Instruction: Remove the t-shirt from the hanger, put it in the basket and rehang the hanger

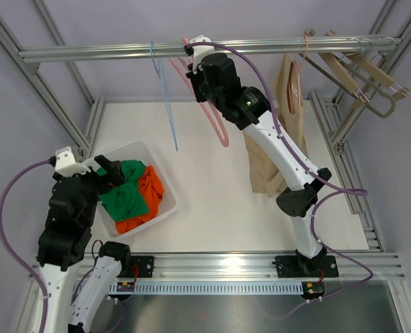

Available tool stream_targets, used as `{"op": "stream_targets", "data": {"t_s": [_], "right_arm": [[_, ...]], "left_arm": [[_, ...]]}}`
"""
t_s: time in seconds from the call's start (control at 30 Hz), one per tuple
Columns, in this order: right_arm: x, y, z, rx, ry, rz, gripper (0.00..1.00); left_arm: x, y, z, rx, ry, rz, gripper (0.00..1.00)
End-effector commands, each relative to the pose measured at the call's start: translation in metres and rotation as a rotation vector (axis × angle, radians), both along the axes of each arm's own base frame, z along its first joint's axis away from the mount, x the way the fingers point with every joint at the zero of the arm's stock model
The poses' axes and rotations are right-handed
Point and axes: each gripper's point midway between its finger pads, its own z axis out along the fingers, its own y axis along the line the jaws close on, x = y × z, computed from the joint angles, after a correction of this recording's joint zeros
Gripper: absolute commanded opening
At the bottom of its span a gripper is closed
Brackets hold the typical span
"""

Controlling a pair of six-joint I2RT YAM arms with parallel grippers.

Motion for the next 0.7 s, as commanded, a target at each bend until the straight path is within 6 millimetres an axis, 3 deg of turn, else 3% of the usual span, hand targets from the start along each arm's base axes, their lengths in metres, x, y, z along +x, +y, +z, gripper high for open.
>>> {"op": "stream_targets", "data": {"t_s": [0.0, 0.07, 0.17, 0.27, 0.37, 0.43, 0.53, 0.67], "right_arm": [[0.008, -0.004, 0.033, 0.066, -0.094, -0.035, 0.0], [0.016, -0.002, 0.031, 0.087, -0.091, -0.049, 0.0], [0.024, 0.001, 0.029, 0.123, -0.088, -0.057, 0.0], [0.033, 0.001, 0.028, 0.148, -0.093, -0.081, 0.0], [0.041, -0.004, 0.029, 0.168, -0.095, -0.098, 0.0], [0.047, -0.005, 0.017, 0.155, -0.075, -0.104, 0.0], [0.057, -0.009, -0.007, 0.118, -0.037, -0.123, 0.0], [0.052, -0.007, -0.012, 0.16, -0.004, -0.117, 0.0]], "left_arm": [[-0.009, -0.027, 0.04, -0.034, -0.107, -0.162, 0.99], [-0.015, -0.047, 0.045, -0.061, -0.121, -0.277, 0.99], [-0.018, -0.055, 0.049, -0.056, -0.137, -0.327, 0.99], [-0.014, -0.035, 0.044, -0.016, -0.122, -0.223, 0.99], [-0.01, -0.017, 0.022, 0.01, -0.066, -0.111, 0.99], [-0.009, -0.015, 0.014, -0.002, -0.053, -0.091, 0.99], [-0.008, -0.036, 0.019, -0.055, -0.079, -0.196, 0.99], [-0.016, -0.08, 0.035, -0.116, -0.119, -0.445, 0.99]]}}
